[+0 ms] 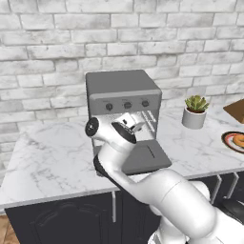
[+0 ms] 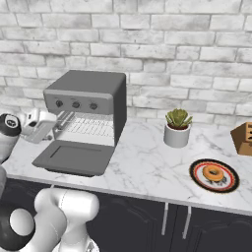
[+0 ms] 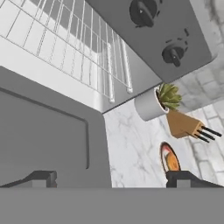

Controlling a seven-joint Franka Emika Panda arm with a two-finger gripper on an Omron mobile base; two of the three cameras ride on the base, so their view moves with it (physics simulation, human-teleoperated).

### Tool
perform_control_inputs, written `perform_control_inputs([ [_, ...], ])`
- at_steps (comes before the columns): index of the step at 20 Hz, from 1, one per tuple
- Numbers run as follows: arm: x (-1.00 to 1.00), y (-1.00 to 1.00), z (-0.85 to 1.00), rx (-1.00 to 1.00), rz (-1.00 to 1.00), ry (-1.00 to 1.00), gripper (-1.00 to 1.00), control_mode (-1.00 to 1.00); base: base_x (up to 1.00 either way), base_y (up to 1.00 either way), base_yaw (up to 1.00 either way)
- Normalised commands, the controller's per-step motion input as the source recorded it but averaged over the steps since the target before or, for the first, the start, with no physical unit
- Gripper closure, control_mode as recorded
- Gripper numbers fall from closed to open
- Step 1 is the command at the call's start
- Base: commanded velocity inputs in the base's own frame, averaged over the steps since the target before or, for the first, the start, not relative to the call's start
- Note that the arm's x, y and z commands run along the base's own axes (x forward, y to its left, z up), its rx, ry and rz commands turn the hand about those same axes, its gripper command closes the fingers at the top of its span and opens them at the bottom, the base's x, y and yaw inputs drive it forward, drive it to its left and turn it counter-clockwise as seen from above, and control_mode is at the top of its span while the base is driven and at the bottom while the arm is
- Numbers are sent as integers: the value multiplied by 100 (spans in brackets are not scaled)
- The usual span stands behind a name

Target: Pick up the bagel from the plate, place it on the toaster oven rack, close the door, and set the timer.

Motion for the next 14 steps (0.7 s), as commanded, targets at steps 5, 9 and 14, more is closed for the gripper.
perform_control_inputs([
  [5,30,0,-21,0,0,0,-100,-100,0,0,0],
  [9,32,0,-15,0,0,0,-100,-100,0,0,0],
  [14,27,0,-20,0,0,0,-100,-100,0,0,0],
])
